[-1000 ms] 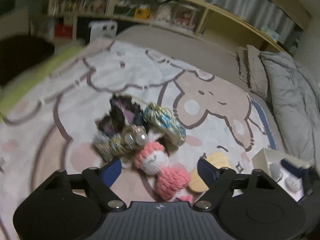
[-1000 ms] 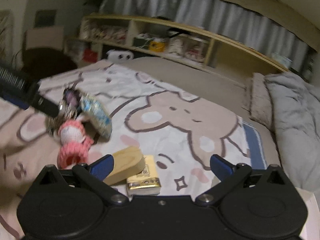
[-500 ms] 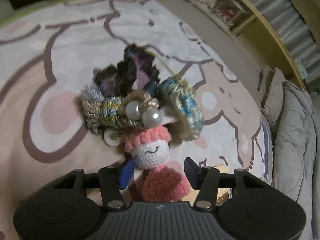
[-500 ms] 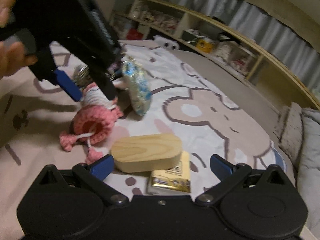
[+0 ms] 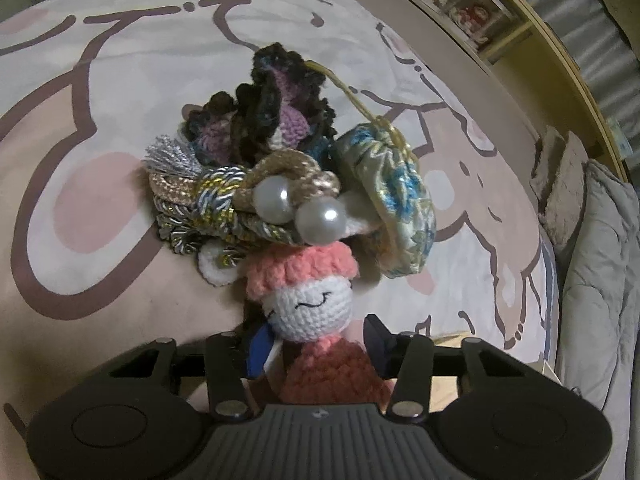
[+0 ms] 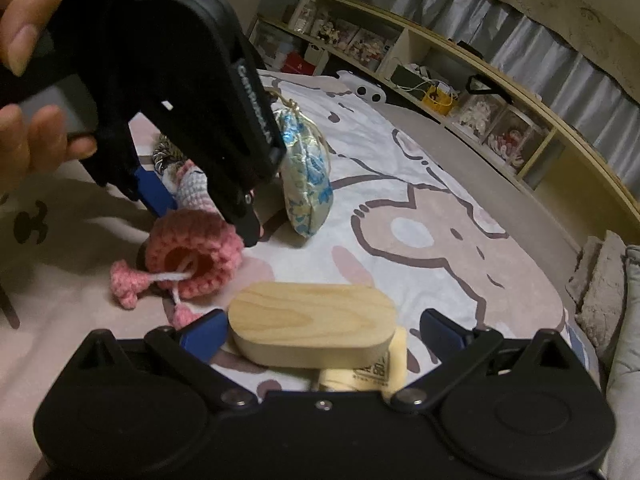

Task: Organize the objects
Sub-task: 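Grasp the pink crochet doll with left tool while right tool grasps wooden block, then carry the doll and wooden block over the white box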

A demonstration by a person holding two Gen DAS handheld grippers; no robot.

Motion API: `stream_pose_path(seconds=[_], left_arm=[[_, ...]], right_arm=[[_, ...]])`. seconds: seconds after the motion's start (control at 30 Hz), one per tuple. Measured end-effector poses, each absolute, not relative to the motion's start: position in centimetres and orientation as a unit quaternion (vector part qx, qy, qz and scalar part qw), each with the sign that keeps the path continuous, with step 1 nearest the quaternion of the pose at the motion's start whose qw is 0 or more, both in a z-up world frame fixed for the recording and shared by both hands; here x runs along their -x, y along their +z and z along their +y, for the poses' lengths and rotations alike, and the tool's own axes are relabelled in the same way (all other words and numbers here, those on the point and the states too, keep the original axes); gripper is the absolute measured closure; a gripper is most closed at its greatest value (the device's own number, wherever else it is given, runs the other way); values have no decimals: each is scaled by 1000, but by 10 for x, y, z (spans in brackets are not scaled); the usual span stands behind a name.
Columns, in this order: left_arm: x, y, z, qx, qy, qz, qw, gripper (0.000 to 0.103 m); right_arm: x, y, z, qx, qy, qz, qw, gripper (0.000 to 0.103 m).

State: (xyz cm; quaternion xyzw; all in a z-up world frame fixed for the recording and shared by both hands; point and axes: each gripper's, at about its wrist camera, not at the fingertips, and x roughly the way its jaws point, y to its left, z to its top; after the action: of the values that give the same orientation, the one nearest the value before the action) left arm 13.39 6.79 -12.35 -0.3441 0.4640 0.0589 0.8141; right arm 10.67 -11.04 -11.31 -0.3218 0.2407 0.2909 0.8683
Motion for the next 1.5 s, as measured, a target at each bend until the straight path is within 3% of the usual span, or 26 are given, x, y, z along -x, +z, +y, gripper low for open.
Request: stream_pose_path(seconds=[0.07,0.37,0.73,1.13,1.5], left_arm=[[-133,-122,68,342,58,465,815,59],[-122,-105,57,279,35,469,837,66],[-90,-81,40,224,-1,456,861,66],[-69,-64,27,194,-39,442,875,66],[-72,-70,24,177,-42,452,873,66]], right_arm=[[-106,-114,-110,321,294,245,866,11],[-98,-91,-127,238,267,303,883,11],[-75,-61,-162,101,202,398,889,11],[-42,-87,-160,97,205,476,850,11],[-53,-98,-167,61,212,496,840,10]])
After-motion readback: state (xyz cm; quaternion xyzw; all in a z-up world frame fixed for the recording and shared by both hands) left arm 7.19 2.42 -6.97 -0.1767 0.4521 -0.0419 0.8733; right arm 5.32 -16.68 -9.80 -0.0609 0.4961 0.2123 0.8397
